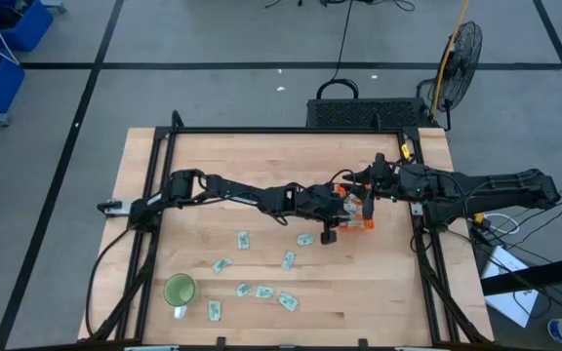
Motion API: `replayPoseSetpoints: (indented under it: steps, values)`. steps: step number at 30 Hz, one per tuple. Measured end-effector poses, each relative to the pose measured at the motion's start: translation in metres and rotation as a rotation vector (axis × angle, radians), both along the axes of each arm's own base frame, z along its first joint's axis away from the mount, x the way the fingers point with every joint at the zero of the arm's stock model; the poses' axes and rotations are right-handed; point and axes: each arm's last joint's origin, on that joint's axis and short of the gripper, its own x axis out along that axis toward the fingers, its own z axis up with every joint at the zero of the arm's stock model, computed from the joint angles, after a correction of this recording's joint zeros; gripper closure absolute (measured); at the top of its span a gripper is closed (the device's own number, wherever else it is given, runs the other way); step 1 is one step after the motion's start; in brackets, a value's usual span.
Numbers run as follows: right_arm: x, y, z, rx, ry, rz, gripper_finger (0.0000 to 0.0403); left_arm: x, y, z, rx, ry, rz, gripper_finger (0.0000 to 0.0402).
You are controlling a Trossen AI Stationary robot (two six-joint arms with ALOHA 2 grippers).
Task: Pick and place Stevia / Truvia into bins
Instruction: Put the stevia packet into the orange basket
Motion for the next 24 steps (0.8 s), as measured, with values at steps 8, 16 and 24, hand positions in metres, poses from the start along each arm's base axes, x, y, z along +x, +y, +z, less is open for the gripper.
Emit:
replayPoseSetpoints:
  steps: [8,16,24]
  values:
    - [0.0,0.0,0.0,0.0,-0.002,0.001,0.03,-0.013,0.0,0.027,0.014,0.058,-0.009,0.0314]
    - [0.0,0.0,0.001,0.0,-0.008,0.001,0.03,-0.076,0.001,0.103,0.144,0.314,-0.059,0.0314]
    - [0.0,0.0,0.001,-0.001,-0.009,-0.002,0.03,-0.168,0.004,0.197,0.21,0.362,0.083,0.0314]
